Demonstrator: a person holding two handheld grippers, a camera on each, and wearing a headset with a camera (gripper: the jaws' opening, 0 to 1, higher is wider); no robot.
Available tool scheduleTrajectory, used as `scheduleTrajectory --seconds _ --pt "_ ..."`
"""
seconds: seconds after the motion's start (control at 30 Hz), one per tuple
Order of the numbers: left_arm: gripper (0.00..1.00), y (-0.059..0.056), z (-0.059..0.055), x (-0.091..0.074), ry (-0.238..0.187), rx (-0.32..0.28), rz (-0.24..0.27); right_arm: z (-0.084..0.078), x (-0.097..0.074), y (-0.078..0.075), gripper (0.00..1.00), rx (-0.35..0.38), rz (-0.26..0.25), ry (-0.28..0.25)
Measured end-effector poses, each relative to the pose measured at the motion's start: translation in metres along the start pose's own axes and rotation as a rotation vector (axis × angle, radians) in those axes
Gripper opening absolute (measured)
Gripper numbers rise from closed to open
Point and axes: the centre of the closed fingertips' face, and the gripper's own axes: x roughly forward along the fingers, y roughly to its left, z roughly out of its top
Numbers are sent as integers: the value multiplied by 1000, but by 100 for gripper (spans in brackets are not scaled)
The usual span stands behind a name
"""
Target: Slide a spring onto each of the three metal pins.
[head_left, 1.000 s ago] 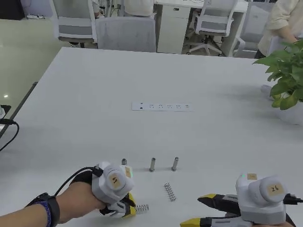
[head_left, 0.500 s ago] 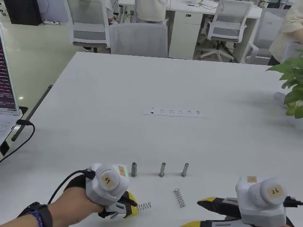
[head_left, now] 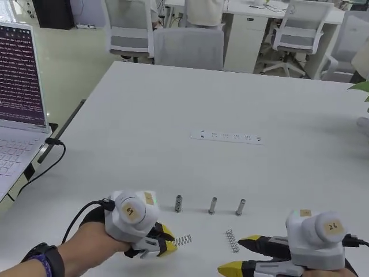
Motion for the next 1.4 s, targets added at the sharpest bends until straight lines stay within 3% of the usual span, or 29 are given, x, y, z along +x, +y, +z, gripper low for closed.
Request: scheduleTrajectory --seconds 0.4,0.67,1.13,1.4 --pt "1 -6 9 -12 -46 -14 27 17 20 8 50 18 35 -34" --pt "1 -11 22 -16 -82 -12 34 29 33 13 47 24 53 -52" --pt "1 -18 40 -19 -125 5 31 35 42 14 38 48 70 -70" --pt "2 -23 47 -20 -138 18 21 41 42 19 28 45 95 -89"
